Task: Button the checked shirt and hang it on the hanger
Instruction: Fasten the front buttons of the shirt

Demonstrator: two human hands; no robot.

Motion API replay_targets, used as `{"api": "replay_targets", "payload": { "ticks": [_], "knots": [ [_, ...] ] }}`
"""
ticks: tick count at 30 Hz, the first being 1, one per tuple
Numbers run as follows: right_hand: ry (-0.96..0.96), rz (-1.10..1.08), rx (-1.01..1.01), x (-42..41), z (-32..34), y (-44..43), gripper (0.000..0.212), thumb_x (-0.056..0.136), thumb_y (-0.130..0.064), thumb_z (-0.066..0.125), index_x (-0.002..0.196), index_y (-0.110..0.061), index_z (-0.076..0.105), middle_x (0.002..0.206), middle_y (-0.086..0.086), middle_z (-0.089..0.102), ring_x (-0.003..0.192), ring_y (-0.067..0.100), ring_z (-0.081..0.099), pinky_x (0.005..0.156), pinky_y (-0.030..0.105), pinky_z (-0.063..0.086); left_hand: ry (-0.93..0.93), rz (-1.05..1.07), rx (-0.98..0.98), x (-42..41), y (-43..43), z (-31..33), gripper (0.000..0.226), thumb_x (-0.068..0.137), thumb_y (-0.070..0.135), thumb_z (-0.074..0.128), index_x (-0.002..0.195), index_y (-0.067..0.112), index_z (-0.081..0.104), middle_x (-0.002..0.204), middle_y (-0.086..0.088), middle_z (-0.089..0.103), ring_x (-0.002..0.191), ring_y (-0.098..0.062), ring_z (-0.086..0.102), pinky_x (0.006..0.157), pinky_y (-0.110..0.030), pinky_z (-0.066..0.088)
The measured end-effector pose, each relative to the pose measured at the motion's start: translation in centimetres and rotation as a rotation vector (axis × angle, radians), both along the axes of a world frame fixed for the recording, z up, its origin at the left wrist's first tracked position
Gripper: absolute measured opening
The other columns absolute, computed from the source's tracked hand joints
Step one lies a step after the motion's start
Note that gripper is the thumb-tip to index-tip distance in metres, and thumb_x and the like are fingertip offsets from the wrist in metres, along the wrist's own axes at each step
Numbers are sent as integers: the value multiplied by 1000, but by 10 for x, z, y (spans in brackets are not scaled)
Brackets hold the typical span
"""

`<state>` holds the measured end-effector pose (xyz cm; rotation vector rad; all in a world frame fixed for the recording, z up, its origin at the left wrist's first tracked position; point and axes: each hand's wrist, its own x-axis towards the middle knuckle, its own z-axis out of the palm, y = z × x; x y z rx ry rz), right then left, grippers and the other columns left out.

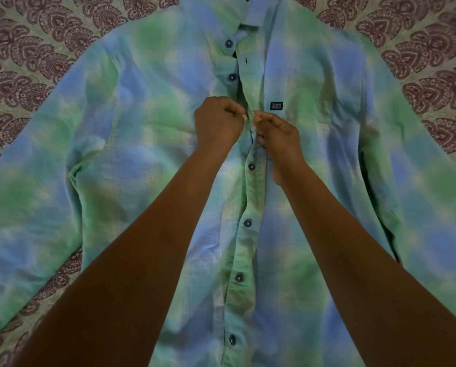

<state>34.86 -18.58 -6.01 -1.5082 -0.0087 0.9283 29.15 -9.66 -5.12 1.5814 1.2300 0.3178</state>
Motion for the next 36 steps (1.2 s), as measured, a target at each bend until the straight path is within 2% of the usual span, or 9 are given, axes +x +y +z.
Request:
{"api": "replay_targets", "payload": {
  "ticks": [5,11,14,18,20,22,28,33,36],
  "knots": [
    [12,-16,-46,0,7,1,23,89,-5,48,83,-11,69,68,-1,65,57,2,60,58,9,49,-65,39,-87,-5,-4,2,27,80,-3,62,63,18,62,63,-3,62,60,-16,62,72,-30,58],
    [8,28,-3,3,7,-3,18,87,-3,56,73,-12,64,42,-11,59,39,-2,51,42,10,41,-115,63,-161,-7,-6,2,21,80,-6,61,69,12,63,65,-6,62,56,-12,60,57,-18,51],
    [-12,43,33,3,3,-3,12,81,-1,64,73,-10,64,47,-9,61,45,0,53,49,12,46,-112,70,-154,-7,-5,2,25,78,-7,61,67,15,63,67,-5,64,58,-13,63,59,-20,54],
    [-110,-6,17,-4,-4,-1,16,76,5,67,76,-11,64,66,2,67,63,12,64,70,25,56,-92,99,-211,-7,-5,0,25,79,-6,59,67,16,63,74,-7,64,64,-16,65,62,-22,56],
    [-217,-45,-37,-11,-10,1,19,74,3,69,74,-15,64,72,6,66,71,19,65,80,38,57,-83,133,-286,-6,-3,-1,22,80,-1,59,63,14,61,66,-6,61,57,-14,62,65,-26,57],
    [-337,-76,-114,-18,-16,4,20,73,-3,71,73,-22,64,72,1,67,73,19,66,81,42,56,-91,147,-343,-6,-2,-1,21,77,2,62,59,12,60,61,-5,59,58,-16,60,70,-30,57],
    [-495,-131,-142,-31,-22,8,17,74,-4,71,84,-16,64,73,-15,61,68,3,60,76,25,54,-135,194,-268,-8,-7,-12,19,80,8,67,64,17,63,61,-5,61,63,-18,59,74,-34,56],
    [-504,-149,-107,-31,-23,7,16,75,-2,70,88,-11,67,76,-10,63,67,-3,60,71,13,51,-161,217,-210,-8,-13,-15,19,83,9,63,68,20,59,64,2,61,65,-13,59,79,-35,56],
    [-492,-149,-83,-30,-23,5,16,77,-3,69,91,-8,69,81,-1,67,73,6,63,73,17,53,-182,211,-227,-7,-14,-13,20,84,8,62,69,20,58,63,4,60,64,-10,57,75,-30,54]
  ]
}}
